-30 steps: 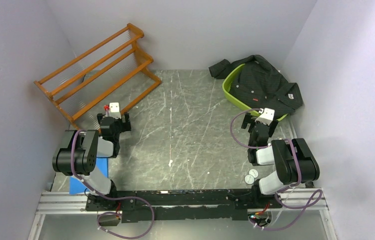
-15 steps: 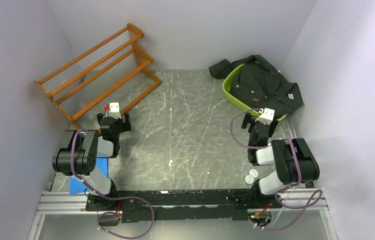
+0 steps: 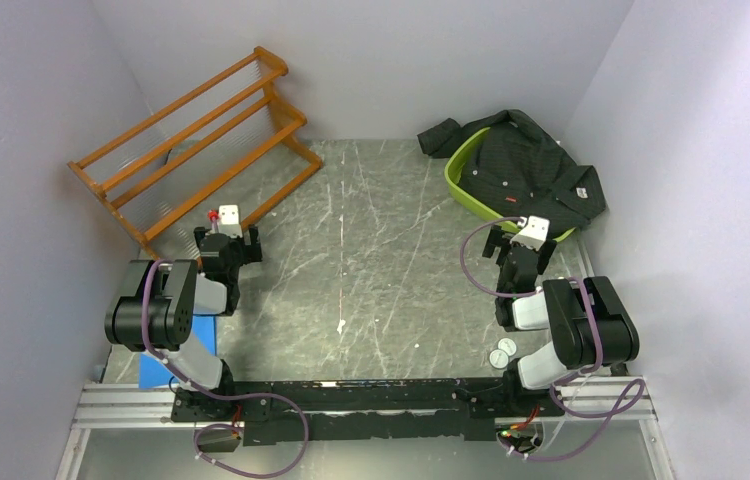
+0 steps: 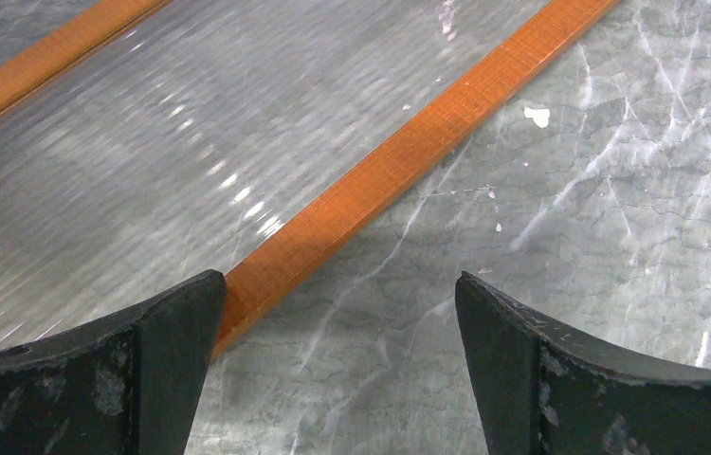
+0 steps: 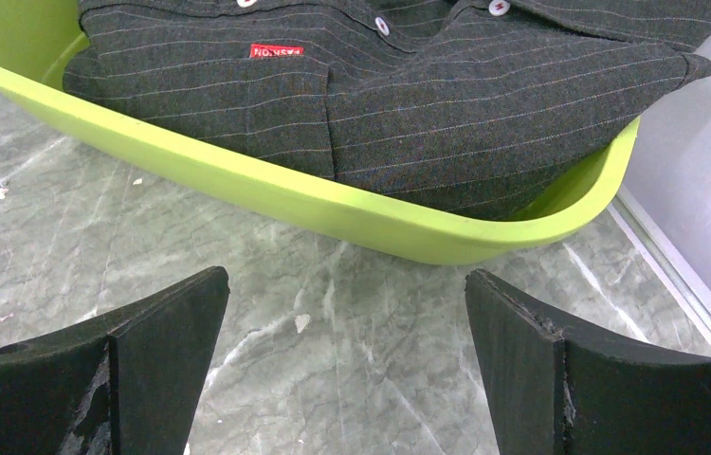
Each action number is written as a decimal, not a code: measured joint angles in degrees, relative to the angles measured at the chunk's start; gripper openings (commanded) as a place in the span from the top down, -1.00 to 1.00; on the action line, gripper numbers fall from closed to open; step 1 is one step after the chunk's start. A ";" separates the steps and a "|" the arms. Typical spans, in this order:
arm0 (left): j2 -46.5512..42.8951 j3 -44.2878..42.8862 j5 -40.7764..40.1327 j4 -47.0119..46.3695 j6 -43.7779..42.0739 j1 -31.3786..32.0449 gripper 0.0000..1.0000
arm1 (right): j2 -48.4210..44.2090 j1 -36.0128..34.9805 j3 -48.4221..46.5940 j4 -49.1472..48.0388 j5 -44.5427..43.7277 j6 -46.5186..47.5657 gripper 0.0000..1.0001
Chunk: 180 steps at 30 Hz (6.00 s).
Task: Pin the brooch onto the clothing
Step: Pick up the clothes from the bin, then place the clothes at the center of the board, then flatten out the clothes at the center of the board.
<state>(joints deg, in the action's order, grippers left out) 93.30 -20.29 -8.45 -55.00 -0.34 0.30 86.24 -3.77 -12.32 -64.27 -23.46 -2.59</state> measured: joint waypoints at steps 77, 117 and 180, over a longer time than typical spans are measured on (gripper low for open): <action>-44.78 -21.79 14.27 75.21 31.69 2.62 -0.93 | 13.88 12.79 -56.92 81.53 7.23 -40.26 0.17; -36.17 -26.80 19.54 75.01 31.32 1.92 -0.93 | -9.35 -21.00 -81.33 72.72 30.88 -23.32 1.00; -18.21 -15.56 41.05 63.01 43.56 1.75 -0.93 | 3.76 -27.76 -42.01 86.25 43.12 -23.85 -0.25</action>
<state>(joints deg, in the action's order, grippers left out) 75.09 -35.86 32.60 8.01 43.22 2.04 90.00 -31.53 -54.33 21.98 19.66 -26.44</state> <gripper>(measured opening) 0.966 0.753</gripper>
